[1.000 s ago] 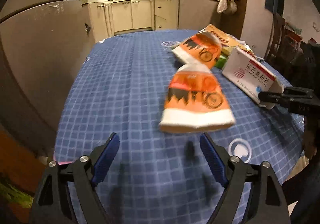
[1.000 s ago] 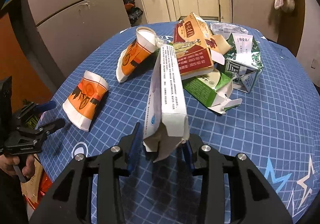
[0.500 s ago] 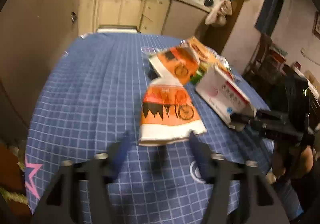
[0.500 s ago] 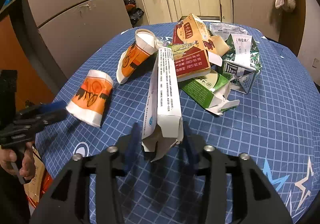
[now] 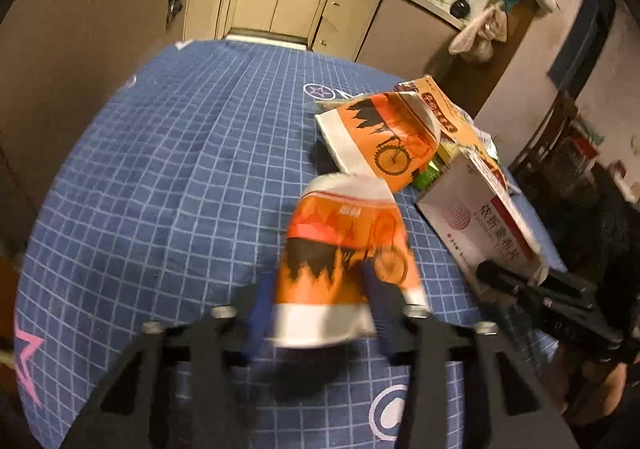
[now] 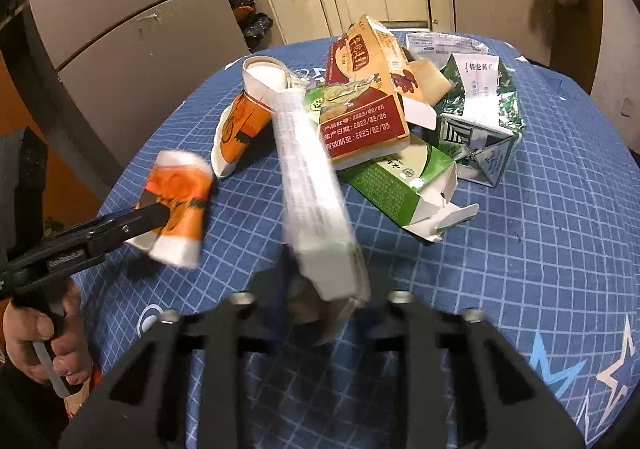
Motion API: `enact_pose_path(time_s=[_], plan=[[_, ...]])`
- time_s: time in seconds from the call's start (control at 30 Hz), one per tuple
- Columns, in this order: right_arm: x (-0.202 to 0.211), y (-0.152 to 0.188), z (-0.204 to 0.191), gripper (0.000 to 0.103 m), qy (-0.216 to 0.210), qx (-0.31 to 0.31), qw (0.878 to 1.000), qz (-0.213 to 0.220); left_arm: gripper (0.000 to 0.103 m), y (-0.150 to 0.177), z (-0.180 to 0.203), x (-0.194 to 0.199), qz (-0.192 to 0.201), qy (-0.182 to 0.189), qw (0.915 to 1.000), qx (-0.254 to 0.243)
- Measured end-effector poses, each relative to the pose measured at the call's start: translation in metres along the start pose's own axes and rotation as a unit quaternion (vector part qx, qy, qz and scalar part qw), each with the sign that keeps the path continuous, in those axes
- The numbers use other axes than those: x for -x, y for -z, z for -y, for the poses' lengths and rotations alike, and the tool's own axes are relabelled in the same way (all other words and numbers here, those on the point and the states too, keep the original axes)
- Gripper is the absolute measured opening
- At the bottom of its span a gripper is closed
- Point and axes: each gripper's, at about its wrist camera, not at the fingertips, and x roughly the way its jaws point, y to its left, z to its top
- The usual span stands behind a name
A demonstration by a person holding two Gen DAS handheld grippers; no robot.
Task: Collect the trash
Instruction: 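Grasp the white medicine box with the right tool while the left tool grasps an orange paper cup, then carry the orange cup in the left tool while the right tool carries the medicine box to the bucket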
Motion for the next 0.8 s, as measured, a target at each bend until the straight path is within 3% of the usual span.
enact_pose_path(time_s=[0.23, 0.47, 0.8], plan=[[0.013, 0.011, -0.007, 0.012, 0.001, 0.006, 0.999, 0.033, 0.024, 0.016, 0.007, 0.022, 0.043, -0.010, 0.9990, -0.008], [0.051, 0.018, -0.011, 0.011, 0.013, 0.015, 0.996, 0.085, 0.023, 0.026, 0.028, 0.067, 0.099, -0.019, 0.9947, -0.019], [0.097, 0.017, -0.003, 0.010, 0.040, 0.025, 0.989, 0.137, 0.023, 0.022, 0.075, 0.100, 0.142, -0.009, 0.9886, -0.049]])
